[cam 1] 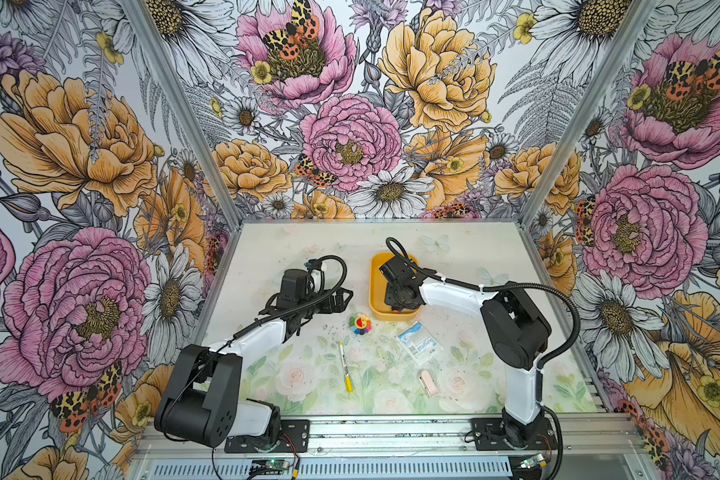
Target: Put the screwdriver in the bin
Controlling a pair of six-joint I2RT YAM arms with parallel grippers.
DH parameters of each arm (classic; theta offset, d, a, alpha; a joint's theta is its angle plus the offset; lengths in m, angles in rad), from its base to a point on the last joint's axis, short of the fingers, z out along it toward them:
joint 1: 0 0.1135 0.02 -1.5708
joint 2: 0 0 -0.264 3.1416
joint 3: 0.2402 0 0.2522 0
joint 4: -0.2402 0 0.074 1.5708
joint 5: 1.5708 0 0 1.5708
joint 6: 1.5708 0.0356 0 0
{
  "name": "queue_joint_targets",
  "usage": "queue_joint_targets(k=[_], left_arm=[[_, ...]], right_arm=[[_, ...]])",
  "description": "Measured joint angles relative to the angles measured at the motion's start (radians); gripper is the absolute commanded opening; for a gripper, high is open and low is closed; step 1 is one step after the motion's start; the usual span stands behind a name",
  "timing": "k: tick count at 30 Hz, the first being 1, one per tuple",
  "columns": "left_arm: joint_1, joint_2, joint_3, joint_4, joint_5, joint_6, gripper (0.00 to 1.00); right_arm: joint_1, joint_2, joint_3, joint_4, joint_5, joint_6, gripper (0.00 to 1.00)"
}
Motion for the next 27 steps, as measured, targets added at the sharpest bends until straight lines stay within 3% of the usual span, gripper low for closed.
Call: queue_joint_targets(k=[12,17,22,27], left_arm=[[0.0,0.0,0.0,0.0,0.0,0.001,0.99],[0.0,0.0,0.001,-0.008,0.0,0.018,0.99],[0.0,-0.003,0.02,-0.041,-0.008,0.045,0.99],[0.0,-0.057,0.032,-0.057,-0.05,0.089,0.99]], right_arm=[[0.0,-0.019,0.0,-0.03,0.006,-0.053,0.47],[-0.001,-0.082,0.02,-0.038,-0.053,-0.124,0.48],[-0.003,-0.188,0.028,-0.037,-0.09,-0.253,0.49],[-0.018,-0.357,-0.016,-0.016,0.02,-0.47,0.49]])
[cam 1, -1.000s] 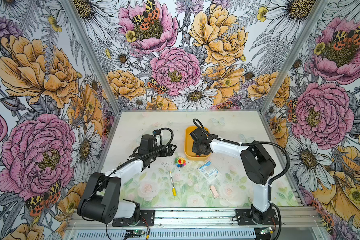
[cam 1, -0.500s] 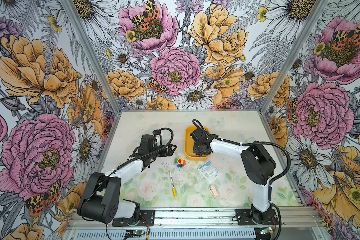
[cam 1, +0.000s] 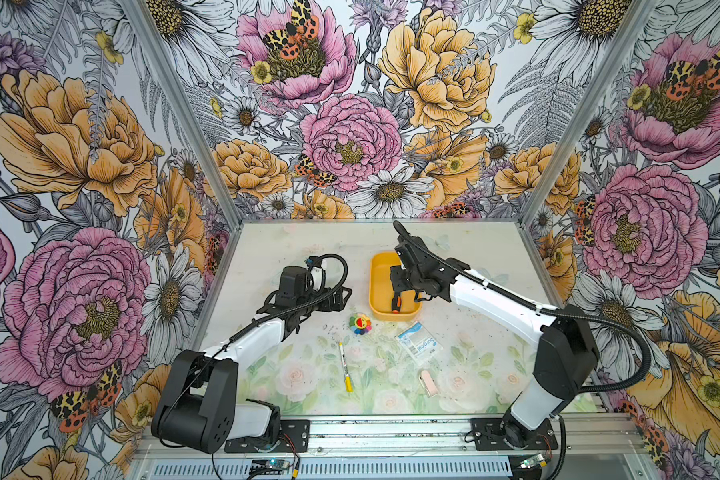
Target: Put the screwdriver in the bin
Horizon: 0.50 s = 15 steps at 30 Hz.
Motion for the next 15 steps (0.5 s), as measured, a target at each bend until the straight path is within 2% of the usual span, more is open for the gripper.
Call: queue_joint_targets(k=[3,6,11,15], left_arm=[[0.003,-0.056,0.0,0.001,-0.038,0.019,0.99],[0.018,-0.111,-0.002,0.016,-0.064,0.034,0.99],[0.065,-0.2,-0.05,0.096,-0.128,0.056,0.99],[0.119,-0.257,-0.112,0.148,-0.203,0.079,0.99]], right_arm=[[-0.064,-0.102,-0.072,0.04,0.035,-0.12,0.49],[-0.177,-0.187,-0.183,0.101,0.027,-0.211,0.49],[-0.35,-0.269,-0.383,0.208,-0.003,-0.286,0.49],[-0.405,-0.319,-0.523,0.309,-0.016,-0.317,0.49]])
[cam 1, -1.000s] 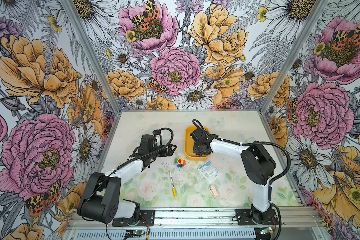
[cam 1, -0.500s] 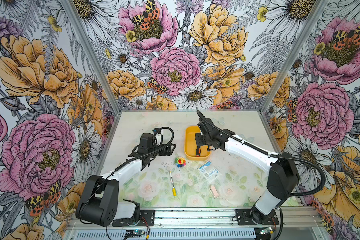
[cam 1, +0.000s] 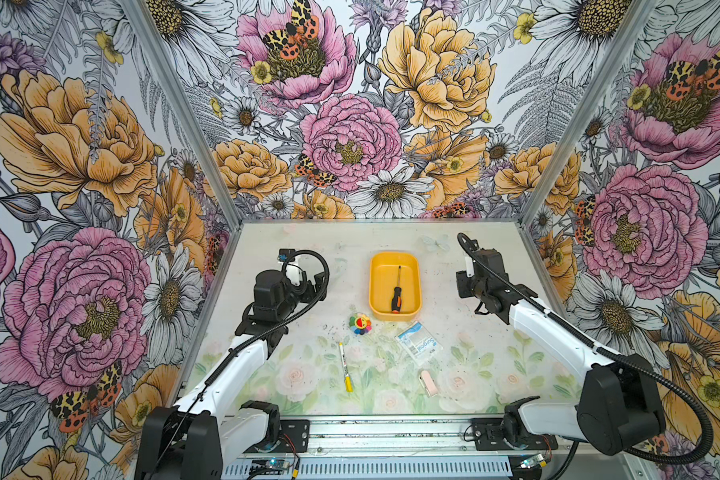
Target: Put the screwdriver in the bin
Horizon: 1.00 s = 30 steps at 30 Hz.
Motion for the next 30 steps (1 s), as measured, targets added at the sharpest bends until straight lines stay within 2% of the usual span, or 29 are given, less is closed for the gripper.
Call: queue_joint_targets(k=[7,12,21,30], left_arm=[[0.116,-0.051,-0.195,0.193,-0.087,0.044,0.99],[0.14,-0.034,-0.236,0.306,-0.13,0.078,0.99],[0.186,0.128,-0.277,0.573,-0.147,0.089,0.99],[0.196,0.338,-0.27,0.72,-0.129,0.104,0.99]], right_arm=[[-0.064,-0.072,-0.252,0.28,-0.013,-0.024,0.49],[-0.098,-0.075,-0.338,0.436,-0.013,-0.025,0.49],[-0.192,-0.051,-0.426,0.703,-0.002,-0.023,0.49],[-0.237,0.109,-0.428,0.884,0.015,-0.014,0.48]])
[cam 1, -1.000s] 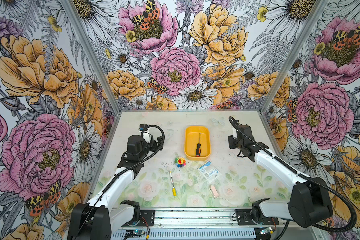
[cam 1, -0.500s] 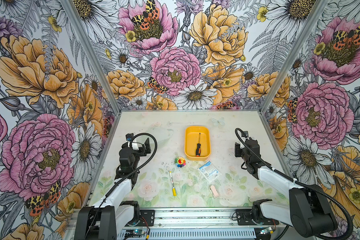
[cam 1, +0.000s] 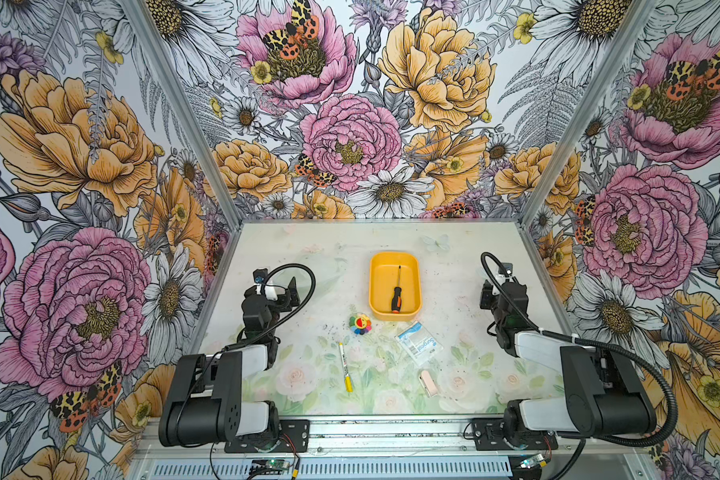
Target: Put the screwdriver in the bin
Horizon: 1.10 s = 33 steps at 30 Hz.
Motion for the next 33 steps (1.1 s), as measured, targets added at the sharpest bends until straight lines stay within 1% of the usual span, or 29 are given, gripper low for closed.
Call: queue_joint_targets(k=[2,8,14,20,21,25,27,29,33], left_arm=[[0.0,0.043,-0.001,0.047,0.004,0.0,0.99],[0.01,0.152,-0.004,0.19,0.019,-0.001,0.99],[0.023,0.165,0.003,0.195,0.04,-0.001,0.99],[0.022,0.164,0.072,0.124,0.056,0.006,0.99],[0.022,0.164,0.076,0.121,0.056,0.007,0.99],[0.014,0.164,0.077,0.095,0.054,0.009,0.99],[0.006,0.164,0.077,0.083,0.048,0.011,0.99],[-0.002,0.164,0.077,0.078,0.04,0.016,0.99],[-0.008,0.164,0.077,0.075,0.027,0.022,0.99]], right_arm=[[-0.001,0.038,-0.002,0.059,0.009,0.002,0.48],[-0.001,0.095,-0.001,0.123,0.018,0.006,0.49],[-0.002,0.105,-0.008,0.192,0.024,0.013,0.51],[-0.002,0.112,-0.014,0.212,0.024,0.013,0.54],[-0.002,0.112,-0.014,0.214,0.024,0.014,0.57],[-0.003,0.112,-0.014,0.225,0.023,0.018,0.78],[-0.003,0.112,-0.016,0.229,0.024,0.017,0.86],[-0.002,0.112,-0.018,0.232,0.024,0.019,0.9],[-0.003,0.112,-0.018,0.236,0.024,0.019,0.96]])
